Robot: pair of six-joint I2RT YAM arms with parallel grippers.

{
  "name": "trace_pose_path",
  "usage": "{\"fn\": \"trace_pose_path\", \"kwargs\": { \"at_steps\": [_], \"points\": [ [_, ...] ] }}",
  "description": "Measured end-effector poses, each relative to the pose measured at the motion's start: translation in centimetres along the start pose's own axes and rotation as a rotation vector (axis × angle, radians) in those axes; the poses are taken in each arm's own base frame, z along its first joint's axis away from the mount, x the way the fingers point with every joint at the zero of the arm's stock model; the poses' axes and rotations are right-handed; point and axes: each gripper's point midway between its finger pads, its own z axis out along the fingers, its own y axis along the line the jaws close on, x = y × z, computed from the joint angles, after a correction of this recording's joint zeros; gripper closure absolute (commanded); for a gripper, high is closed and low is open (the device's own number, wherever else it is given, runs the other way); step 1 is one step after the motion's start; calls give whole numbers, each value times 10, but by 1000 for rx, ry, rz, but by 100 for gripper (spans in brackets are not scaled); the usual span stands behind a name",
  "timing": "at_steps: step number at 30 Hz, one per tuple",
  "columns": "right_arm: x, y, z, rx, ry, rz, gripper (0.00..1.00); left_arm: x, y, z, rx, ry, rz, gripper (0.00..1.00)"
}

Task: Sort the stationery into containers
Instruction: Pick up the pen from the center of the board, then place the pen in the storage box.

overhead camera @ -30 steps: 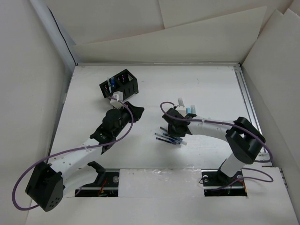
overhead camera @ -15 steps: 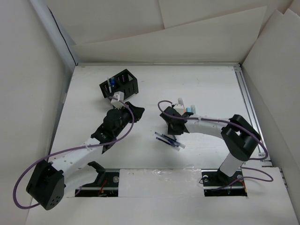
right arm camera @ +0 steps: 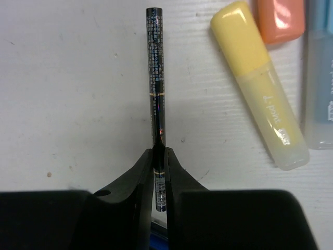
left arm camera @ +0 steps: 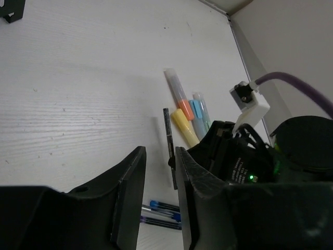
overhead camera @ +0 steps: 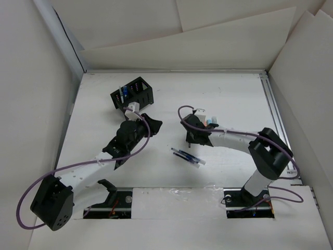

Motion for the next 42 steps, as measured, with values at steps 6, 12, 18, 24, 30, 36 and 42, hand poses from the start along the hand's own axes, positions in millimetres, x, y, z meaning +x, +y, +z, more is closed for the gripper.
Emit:
{"fn": "trace_pose_path", "kwargs": {
  "at_steps": [6, 12, 18, 24, 30, 36, 42],
  "points": [
    [-42, 8, -30, -87, -142, 39, 100, 8, -3, 4, 18, 42, -4, 66],
    [-75, 22, -86, -297, -275, 83, 100, 17, -27, 17, 101, 133, -23, 51],
    [-70, 40, -113, -481, -270, 62, 100, 26, -51, 37, 190, 231, -43, 47],
    [-55, 51, -122, -583, -221, 23, 100, 39, -55, 45, 219, 287, -58, 47],
    [-48, 59, -128, -648, -191, -2, 100, 40, -56, 51, 221, 293, -58, 55],
    [-42, 66, -125, -677, -160, -16, 100, 45, -52, 57, 209, 305, -58, 75],
    [-36, 68, -120, -682, -137, -23, 100, 45, -59, 61, 223, 310, -68, 98]
  ]
}}
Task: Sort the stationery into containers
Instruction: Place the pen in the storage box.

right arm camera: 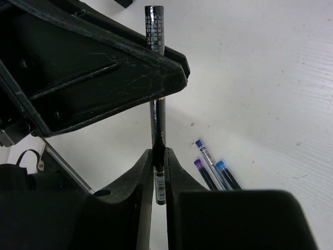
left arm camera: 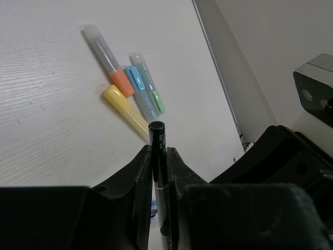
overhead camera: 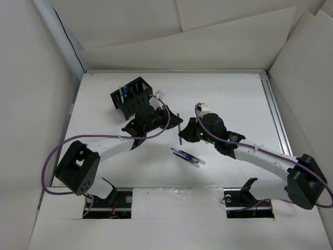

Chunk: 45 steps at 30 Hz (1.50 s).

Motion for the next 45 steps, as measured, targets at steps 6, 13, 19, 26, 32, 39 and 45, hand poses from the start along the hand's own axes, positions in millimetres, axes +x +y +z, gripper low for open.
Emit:
{"fn": "trace_pose_path", "kwargs": {
  "at_steps": [6, 13, 19, 26, 32, 39, 45],
  "points": [
    [-3, 0, 1, -6, -14, 0, 63, -4, -1, 1, -7, -20, -4, 100],
    [-10, 9, -21, -57, -65, -5, 50, -46, 22, -1, -160, -155, -4, 100],
    [-26, 14, -41, -92, -160, 17, 50, -149, 20, -21, -347, -446, 34, 100],
    [-28, -3, -41, -24, -199, 53, 50, -264, 7, -53, -568, -776, 95, 100],
    [-31, -9, -44, -1, -226, 70, 50, -301, 92, -85, -837, -817, 95, 100],
    [-38, -10, -49, 14, -263, 82, 50, -309, 173, -128, -1107, -800, 115, 100],
    [-38, -11, -49, 20, -264, 85, 50, -307, 176, -124, -1143, -784, 174, 100]
  ]
}}
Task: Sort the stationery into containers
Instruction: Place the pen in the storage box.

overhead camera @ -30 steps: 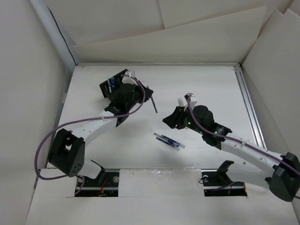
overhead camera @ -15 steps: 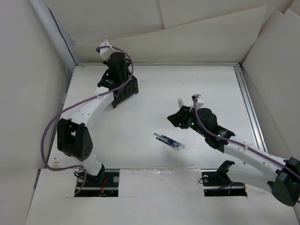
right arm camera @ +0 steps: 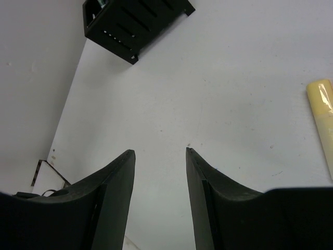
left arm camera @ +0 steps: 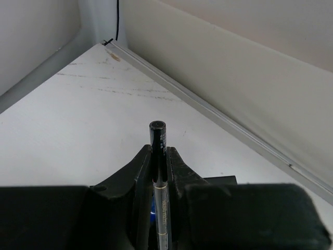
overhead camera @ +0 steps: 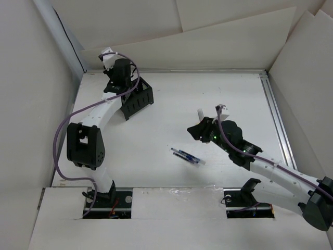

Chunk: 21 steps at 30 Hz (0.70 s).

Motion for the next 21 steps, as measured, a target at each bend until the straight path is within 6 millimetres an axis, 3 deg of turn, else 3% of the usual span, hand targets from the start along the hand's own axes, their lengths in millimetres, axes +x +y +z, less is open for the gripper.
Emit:
{"fn": "trace_pose_path", "kwargs": {
  "at_steps": [13, 18, 21],
  "points": [
    [0, -5, -3, 28, -2, 2, 50, 47, 23, 7, -46, 37, 110, 99],
    [-1, -12, -11, 65, -8, 25, 48, 53, 26, 7, -46, 38, 116, 74],
    [1, -19, -14, 102, -3, 47, 46, 52, 25, 7, -44, 34, 112, 66]
  ]
}}
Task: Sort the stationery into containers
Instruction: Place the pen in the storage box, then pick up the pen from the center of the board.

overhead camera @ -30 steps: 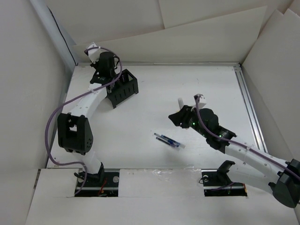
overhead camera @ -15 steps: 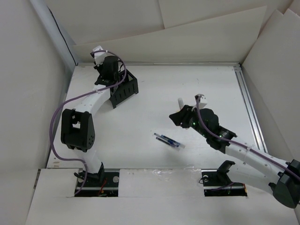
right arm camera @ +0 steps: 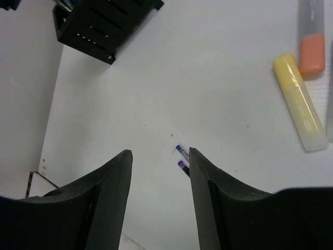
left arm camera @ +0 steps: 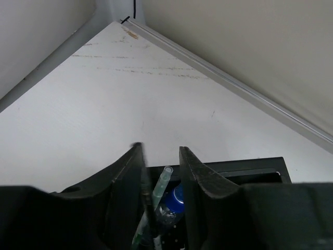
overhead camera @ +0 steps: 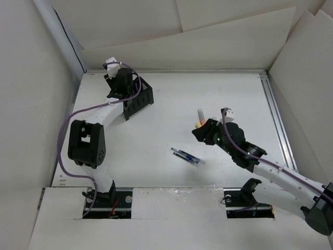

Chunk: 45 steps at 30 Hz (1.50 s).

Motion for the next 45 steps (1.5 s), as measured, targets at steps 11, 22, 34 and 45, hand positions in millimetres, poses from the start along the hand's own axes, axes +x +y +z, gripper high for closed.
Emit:
{"fn": "trace_pose_path", "kwargs": {
  "at_steps": [11, 22, 34, 45],
  "points": [
    [60, -39, -1, 207, 180, 7, 93, -31, -17, -27, 107, -15, -113, 64],
    [119, -76, 2, 405, 382, -31, 92, -72, -87, -191, 715, 30, -509, 78],
    [143, -67, 7, 436, 478, -111, 57, 89, -55, -249, 844, 381, -362, 80],
    [155, -77, 5, 483, 525, -143, 64, 82, -36, -272, 933, 363, -396, 80]
  ]
}}
